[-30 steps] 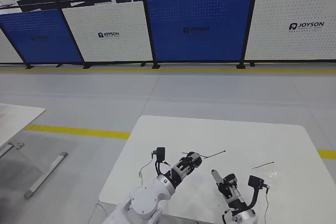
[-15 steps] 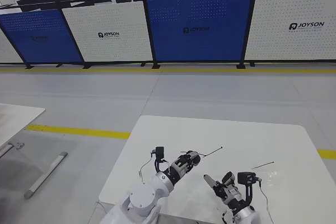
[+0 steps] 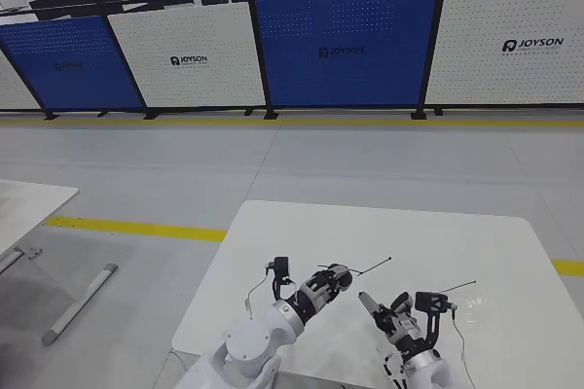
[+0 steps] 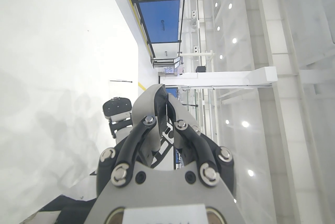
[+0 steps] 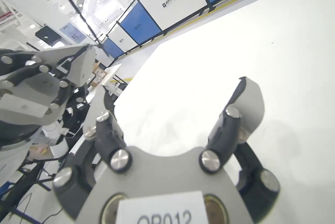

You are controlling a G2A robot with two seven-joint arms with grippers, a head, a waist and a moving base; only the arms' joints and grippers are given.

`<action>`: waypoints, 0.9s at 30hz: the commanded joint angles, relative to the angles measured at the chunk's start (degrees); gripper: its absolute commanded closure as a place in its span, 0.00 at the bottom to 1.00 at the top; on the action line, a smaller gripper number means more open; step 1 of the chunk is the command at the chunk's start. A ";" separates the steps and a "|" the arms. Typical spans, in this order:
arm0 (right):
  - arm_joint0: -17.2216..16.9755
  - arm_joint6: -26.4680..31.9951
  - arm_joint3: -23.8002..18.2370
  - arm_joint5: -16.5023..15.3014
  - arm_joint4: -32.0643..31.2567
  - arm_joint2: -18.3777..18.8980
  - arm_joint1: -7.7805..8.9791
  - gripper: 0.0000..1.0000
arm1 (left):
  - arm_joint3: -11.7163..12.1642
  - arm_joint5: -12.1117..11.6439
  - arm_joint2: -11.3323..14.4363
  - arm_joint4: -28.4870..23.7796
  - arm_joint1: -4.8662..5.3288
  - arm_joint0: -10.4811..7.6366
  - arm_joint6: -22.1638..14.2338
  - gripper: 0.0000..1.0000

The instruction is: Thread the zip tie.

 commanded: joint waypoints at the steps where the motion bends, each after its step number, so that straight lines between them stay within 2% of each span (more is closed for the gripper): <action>1: 0.68 1.65 0.34 1.44 -0.29 -0.33 -0.07 0.00 | 0.06 0.09 -0.04 -0.51 -0.04 -0.03 0.36 1.00; 8: 0.54 0.26 0.56 1.15 -0.30 -0.37 -0.13 0.00 | 0.14 -0.11 0.04 -0.37 -0.06 -0.09 0.47 1.00; 11: 0.37 -3.04 1.12 0.34 -0.63 -0.70 -0.30 0.00 | 0.32 -0.72 0.97 0.61 -0.18 -0.49 1.01 1.00; 15: 0.94 -3.00 1.45 1.30 -1.15 -1.43 -0.52 0.02 | 0.50 -0.92 1.89 1.27 -0.32 -0.84 1.78 1.00; 17: 1.19 -2.78 1.51 1.77 -1.43 -1.79 -0.62 0.43 | 0.67 -0.87 2.13 1.39 -0.37 -1.05 1.90 1.00; 18: 1.38 -2.57 1.54 2.00 -1.65 -2.03 -0.67 0.53 | 0.75 -0.83 2.24 1.38 -0.40 -1.18 1.98 1.00; 20: 1.63 -2.19 1.52 1.85 -1.65 -2.31 -0.74 0.60 | 0.82 -0.75 2.36 1.35 -0.43 -1.30 2.04 1.00; 24: 2.01 -0.67 1.58 0.33 -0.83 -2.42 -0.75 0.55 | 1.01 -0.58 2.63 1.56 -0.46 -1.45 1.93 1.00; 27: 2.25 -0.12 1.69 -0.72 -0.21 -2.42 -0.77 0.55 | 1.40 -0.74 2.86 2.01 -0.43 -1.58 1.31 1.00</action>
